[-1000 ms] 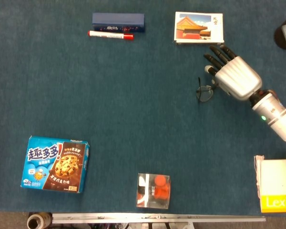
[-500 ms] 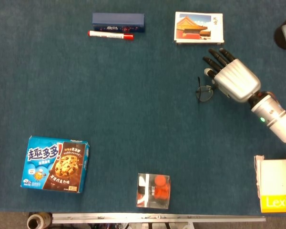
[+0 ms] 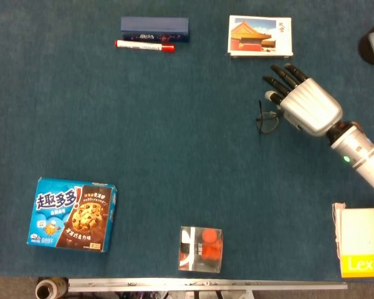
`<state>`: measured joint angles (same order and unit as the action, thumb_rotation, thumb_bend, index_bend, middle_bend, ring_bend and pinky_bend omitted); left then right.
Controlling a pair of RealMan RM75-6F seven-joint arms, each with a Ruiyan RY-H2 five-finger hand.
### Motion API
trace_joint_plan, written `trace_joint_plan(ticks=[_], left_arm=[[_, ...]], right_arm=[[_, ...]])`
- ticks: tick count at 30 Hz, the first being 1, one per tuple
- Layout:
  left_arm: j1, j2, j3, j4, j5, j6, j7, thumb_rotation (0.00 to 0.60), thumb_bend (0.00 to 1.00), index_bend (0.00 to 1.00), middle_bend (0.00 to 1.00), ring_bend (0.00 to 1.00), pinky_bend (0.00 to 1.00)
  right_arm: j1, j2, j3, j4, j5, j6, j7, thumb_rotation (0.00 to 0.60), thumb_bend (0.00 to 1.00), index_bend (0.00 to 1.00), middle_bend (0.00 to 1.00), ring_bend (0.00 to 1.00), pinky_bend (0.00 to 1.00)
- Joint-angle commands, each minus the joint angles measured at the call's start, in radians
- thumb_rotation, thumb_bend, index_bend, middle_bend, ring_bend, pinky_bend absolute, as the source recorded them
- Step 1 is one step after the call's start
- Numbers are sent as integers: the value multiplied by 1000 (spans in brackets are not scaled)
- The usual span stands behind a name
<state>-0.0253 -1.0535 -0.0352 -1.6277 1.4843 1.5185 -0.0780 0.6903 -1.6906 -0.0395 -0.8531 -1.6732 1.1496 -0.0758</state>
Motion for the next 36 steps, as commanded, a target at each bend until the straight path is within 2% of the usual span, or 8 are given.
trace_joint_plan(ticks=[1, 7, 14, 36], left_arm=[[0, 0, 0, 0, 0, 0, 1, 600, 48, 529, 466, 342, 491], [1, 1, 0, -1, 1, 3, -1, 600, 48, 529, 466, 342, 491], [2, 3, -1, -1, 0, 4, -9, 600, 48, 529, 465, 342, 491], [7, 9, -2, -3, 4, 14, -20, 600, 48, 529, 466, 342, 491]], right_arm=[[0, 14, 5, -26, 1, 3, -15, 600, 289, 348, 182, 12, 160], [10, 2, 25, -23, 16, -12, -21, 600, 289, 348, 182, 12, 160], [25, -43, 40, 27, 30, -34, -4, 600, 290, 348, 182, 12, 160], [33, -124, 19, 151, 28, -67, 46, 600, 290, 348, 182, 12, 160]])
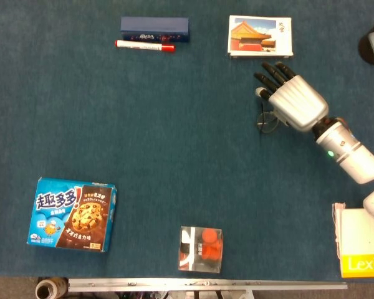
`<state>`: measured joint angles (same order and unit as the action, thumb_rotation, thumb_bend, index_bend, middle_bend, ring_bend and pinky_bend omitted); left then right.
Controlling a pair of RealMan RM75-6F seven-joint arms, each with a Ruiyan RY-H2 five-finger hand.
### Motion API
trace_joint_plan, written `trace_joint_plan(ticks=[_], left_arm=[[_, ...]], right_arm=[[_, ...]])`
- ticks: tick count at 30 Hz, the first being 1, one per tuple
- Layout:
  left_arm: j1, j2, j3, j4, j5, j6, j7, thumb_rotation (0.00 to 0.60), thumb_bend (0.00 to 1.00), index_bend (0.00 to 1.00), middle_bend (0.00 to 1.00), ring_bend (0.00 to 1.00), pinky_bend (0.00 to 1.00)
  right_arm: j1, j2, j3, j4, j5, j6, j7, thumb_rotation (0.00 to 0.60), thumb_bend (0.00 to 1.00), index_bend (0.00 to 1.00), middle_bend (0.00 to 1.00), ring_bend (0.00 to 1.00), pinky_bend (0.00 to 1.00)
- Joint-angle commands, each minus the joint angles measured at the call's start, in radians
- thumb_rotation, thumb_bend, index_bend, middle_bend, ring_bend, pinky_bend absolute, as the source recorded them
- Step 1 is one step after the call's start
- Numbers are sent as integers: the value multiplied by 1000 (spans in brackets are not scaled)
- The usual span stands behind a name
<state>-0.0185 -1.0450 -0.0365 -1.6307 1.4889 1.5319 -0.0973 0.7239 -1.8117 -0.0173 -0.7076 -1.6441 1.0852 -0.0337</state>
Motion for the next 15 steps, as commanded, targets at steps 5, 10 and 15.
trace_joint_plan(ticks=[5, 10, 15], left_arm=[[0, 1, -1, 0, -1, 0, -2, 600, 48, 529, 466, 342, 491], [1, 2, -1, -1, -1, 0, -4, 600, 48, 528, 465, 342, 491], [1, 2, -1, -2, -2, 0, -4, 600, 48, 529, 465, 342, 491]], right_arm=[[-1, -9, -9, 21, -3, -7, 11, 600, 290, 348, 182, 12, 160], [-1, -6, -6, 17, -4, 8, 21, 600, 289, 347, 182, 12, 160], [3, 43, 13, -54, -11, 66, 11, 600, 290, 348, 182, 12, 160]])
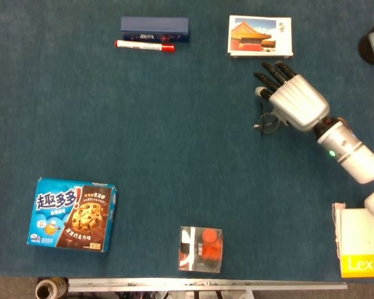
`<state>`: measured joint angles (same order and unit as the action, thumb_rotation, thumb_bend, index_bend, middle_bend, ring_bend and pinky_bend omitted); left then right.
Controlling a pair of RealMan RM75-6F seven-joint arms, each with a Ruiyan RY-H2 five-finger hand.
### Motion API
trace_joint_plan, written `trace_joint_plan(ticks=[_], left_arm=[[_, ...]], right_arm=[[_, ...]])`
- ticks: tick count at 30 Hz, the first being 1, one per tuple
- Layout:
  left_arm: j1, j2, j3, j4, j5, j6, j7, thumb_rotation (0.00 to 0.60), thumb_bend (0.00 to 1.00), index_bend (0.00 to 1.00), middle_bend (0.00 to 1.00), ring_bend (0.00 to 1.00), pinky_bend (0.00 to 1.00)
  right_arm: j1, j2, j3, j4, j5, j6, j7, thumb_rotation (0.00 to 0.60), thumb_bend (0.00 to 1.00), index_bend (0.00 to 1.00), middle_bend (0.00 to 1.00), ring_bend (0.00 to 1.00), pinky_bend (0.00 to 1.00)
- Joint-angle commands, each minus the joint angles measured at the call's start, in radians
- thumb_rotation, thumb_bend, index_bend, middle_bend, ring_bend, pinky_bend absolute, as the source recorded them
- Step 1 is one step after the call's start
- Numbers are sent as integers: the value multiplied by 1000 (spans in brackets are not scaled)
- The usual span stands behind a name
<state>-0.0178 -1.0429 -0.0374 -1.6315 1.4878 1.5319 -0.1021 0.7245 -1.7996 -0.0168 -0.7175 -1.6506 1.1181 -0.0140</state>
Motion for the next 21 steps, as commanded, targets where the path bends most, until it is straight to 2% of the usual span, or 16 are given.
trace_joint_plan(ticks=[1, 7, 14, 21], left_arm=[[0, 0, 0, 0, -1, -1, 1, 600, 48, 528, 465, 342, 491], [-1, -2, 2, -2, 3, -2, 10, 600, 49, 529, 466, 342, 491], [0, -2, 3, -1, 4, -1, 7, 600, 48, 529, 466, 342, 491], [0, -1, 2, -1, 3, -1, 4, 600, 49, 528, 465, 342, 491]], right_arm=[[4, 45, 18, -67, -6, 46, -16, 600, 290, 348, 182, 12, 160], [10, 159, 55, -258, -16, 113, -110, 600, 290, 348, 182, 12, 160], [10, 273, 90, -476, -16, 136, -216, 600, 290, 348, 182, 12, 160], [12, 305, 100, -568, -21, 130, -264, 600, 290, 348, 182, 12, 160]])
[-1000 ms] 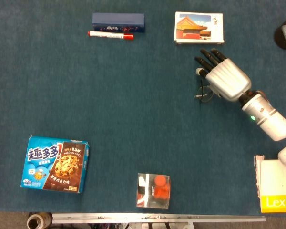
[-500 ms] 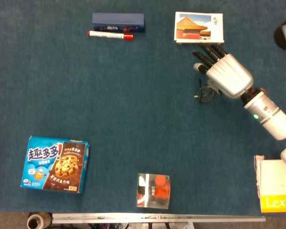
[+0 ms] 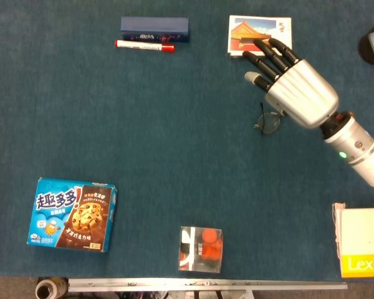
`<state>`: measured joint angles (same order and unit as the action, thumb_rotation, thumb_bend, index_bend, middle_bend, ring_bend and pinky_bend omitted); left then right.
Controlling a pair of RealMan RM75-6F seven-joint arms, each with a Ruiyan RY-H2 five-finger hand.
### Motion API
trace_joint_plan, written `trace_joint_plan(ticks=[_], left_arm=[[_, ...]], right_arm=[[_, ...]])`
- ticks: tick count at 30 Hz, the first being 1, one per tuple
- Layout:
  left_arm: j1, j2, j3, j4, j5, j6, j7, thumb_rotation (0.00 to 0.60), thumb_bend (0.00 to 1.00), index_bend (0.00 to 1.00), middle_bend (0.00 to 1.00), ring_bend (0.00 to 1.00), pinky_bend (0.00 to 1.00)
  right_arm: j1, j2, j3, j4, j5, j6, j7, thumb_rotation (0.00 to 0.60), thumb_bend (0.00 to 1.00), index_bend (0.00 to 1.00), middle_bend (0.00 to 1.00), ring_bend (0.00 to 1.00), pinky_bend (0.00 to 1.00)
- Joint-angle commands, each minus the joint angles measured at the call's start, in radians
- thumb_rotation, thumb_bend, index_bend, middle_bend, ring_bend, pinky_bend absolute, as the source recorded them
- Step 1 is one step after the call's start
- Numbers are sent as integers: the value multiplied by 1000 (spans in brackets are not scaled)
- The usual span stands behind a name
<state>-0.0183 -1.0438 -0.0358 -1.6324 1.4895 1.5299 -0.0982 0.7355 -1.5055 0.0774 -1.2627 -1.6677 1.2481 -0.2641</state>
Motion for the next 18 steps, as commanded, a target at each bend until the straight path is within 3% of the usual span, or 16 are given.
trace_joint_plan(ticks=[1, 18], left_arm=[[1, 0, 0, -1, 2, 2, 0, 600, 49, 529, 465, 342, 491], [9, 8, 0, -2, 11, 20, -17, 600, 48, 529, 465, 342, 491]], right_arm=[[2, 10, 5, -27, -5, -1, -15, 600, 290, 348, 182, 12, 160], [20, -78, -4, 33, -7, -56, -24, 600, 290, 348, 182, 12, 160]])
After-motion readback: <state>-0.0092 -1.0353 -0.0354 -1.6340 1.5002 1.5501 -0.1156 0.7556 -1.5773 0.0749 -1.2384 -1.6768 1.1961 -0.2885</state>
